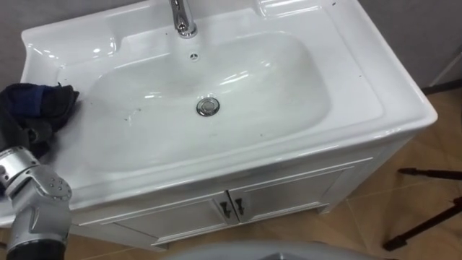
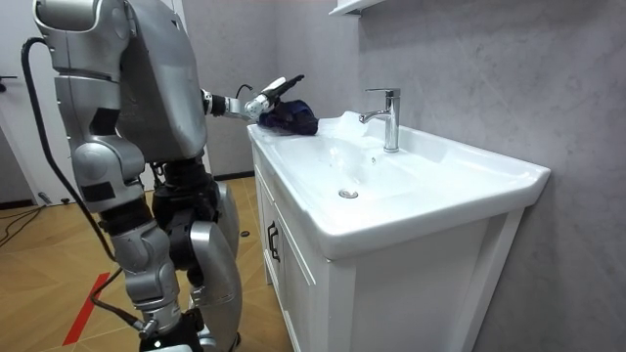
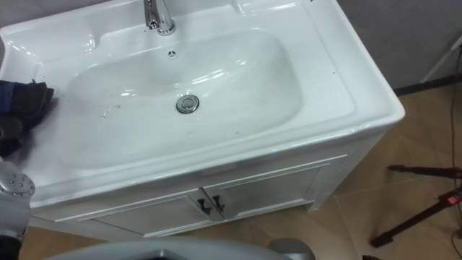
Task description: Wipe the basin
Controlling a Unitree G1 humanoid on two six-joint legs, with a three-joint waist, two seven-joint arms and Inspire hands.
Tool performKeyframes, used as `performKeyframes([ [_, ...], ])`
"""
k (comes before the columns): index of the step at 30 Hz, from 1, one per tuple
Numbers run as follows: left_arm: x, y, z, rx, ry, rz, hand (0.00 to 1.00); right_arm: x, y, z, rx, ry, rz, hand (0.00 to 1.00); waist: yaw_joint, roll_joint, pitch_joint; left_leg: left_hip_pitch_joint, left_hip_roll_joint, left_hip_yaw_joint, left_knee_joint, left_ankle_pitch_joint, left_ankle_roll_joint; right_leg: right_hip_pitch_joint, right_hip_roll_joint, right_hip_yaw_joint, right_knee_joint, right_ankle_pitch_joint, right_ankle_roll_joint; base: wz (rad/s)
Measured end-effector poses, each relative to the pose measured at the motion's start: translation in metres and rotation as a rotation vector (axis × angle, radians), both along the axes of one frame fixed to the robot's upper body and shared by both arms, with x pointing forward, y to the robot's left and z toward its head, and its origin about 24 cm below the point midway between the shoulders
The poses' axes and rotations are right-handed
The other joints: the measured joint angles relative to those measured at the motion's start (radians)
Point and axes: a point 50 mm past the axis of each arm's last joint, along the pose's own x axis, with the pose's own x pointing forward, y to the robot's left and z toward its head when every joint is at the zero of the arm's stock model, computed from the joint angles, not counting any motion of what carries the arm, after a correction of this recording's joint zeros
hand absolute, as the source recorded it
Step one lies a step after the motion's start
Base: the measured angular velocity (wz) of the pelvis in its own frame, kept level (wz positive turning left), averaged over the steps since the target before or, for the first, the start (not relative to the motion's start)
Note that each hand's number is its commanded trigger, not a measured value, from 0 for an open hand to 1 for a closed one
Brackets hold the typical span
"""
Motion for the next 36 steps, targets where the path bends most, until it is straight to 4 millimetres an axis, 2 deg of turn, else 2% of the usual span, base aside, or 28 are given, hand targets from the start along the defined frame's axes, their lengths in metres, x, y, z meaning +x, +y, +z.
performKeyframes([
  [4, 0.0, -0.001, 0.0, -0.012, -0.009, -0.002, 0.0, 0.001, 0.0, 0.0, 0.001, -0.01, -0.007, 0.0, -0.006, 0.0, 0.0004, -0.002, 0.0, -0.002, -0.002, 0.0, 0.0, -0.003, 0.001, 0.0, 0.002, 0.0, 0.0, 0.0],
  [5, 0.0, -0.001, -0.001, -0.032, -0.018, 0.002, 0.0, 0.002, 0.0, 0.0, 0.002, -0.017, -0.017, 0.0, -0.005, 0.005, -0.0025, -0.002, 0.0, -0.003, -0.002, 0.0, 0.0, -0.002, 0.0, -0.002, 0.001, 0.0, 0.0, 0.0],
  [6, 0.001, -0.001, -0.001, -0.048, -0.028, 0.005, 0.0, 0.003, 0.001, 0.0, 0.001, -0.022, -0.026, 0.0, -0.007, 0.002, -0.0004, -0.003, 0.0, -0.003, -0.002, 0.0, 0.0, -0.002, 0.0, -0.003, 0.0, 0.0, 0.0, 0.05],
  [10, 0.008, -0.008, 0.002, -0.181, -0.122, 0.02, 0.0, 0.009, 0.006, -0.001, -0.022, -0.05, -0.04, 0.0, -0.014, 0.005, -0.0032, -0.006, 0.0, -0.022, -0.005, 0.0, 0.0, 0.006, 0.002, -0.014, -0.016, 0.002, 0.0, 0.1],
  [14, 0.017, -0.016, 0.018, -0.33, -0.241, -0.037, 0.0, 0.023, 0.012, -0.002, -0.01, -0.118, -0.054, 0.0, -0.02, -0.005, 0.0, -0.009, 0.001, -0.021, -0.003, 0.0, 0.0, 0.004, 0.002, -0.013, -0.016, 0.003, 0.001, 0.02],
  [16, 0.02, -0.018, 0.022, -0.39, -0.275, -0.07, 0.0, 0.027, 0.014, -0.002, -0.002, -0.147, -0.066, 0.0, -0.023, -0.005, -0.0016, -0.007, 0.0, -0.025, -0.003, 0.0, 0.0, 0.009, 0.002, -0.015, -0.019, 0.003, 0.001, 0.0],
  [20, 0.024, -0.021, 0.018, -0.546, -0.276, -0.121, 0.0, 0.027, 0.016, -0.003, 0.02, -0.166, -0.091, 0.0, -0.03, -0.009, 0.0036, 0.007, 0.001, -0.024, -0.004, 0.0, 0.0, 0.037, 0.001, -0.024, -0.036, 0.004, 0.003, 0.01],
  [23, 0.025, -0.026, 0.012, -0.663, -0.28, -0.14, 0.0, 0.029, 0.016, -0.003, 0.022, -0.176, -0.091, 0.0, -0.027, -0.01, 0.004, 0.007, 0.001, -0.02, -0.004, 0.0, 0.0, 0.037, 0.001, -0.023, -0.035, 0.004, 0.003, 0.0],
  [28, 0.027, -0.029, 0.01, -0.717, -0.253, -0.18, 0.0, 0.031, 0.016, -0.002, 0.023, -0.195, -0.103, 0.0, -0.025, -0.007, 0.0036, 0.008, 0.001, -0.021, -0.003, 0.0, 0.0, 0.036, 0.001, -0.023, -0.034, 0.004, 0.003, 0.0],
  [36, 0.029, -0.026, 0.013, -0.707, -0.267, -0.184, 0.0, 0.035, 0.016, -0.002, 0.025, -0.206, -0.111, 0.0, -0.024, -0.001, 0.0033, 0.004, 0.0, -0.021, -0.002, 0.0, 0.0, 0.021, 0.001, -0.021, -0.034, 0.004, 0.003, 0.0],
])
